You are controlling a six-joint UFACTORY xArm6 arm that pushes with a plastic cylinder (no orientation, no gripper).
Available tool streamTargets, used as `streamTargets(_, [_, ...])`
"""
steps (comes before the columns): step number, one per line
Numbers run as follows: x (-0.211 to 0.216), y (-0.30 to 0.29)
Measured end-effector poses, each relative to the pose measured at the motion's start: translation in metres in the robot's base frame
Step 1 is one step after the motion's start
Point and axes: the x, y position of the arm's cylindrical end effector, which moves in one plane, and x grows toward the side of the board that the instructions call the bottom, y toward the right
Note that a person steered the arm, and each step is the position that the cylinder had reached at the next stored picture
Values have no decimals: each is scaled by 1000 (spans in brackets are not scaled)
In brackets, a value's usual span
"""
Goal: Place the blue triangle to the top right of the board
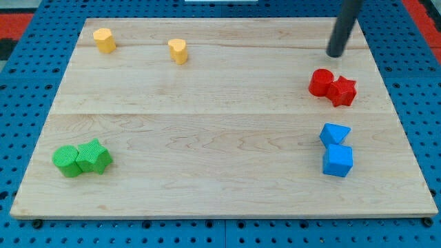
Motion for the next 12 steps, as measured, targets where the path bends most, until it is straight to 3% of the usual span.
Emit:
streamTargets(1, [-20, -27])
streamTargets(7, [-10, -120])
streamTargets(12, [-10, -155])
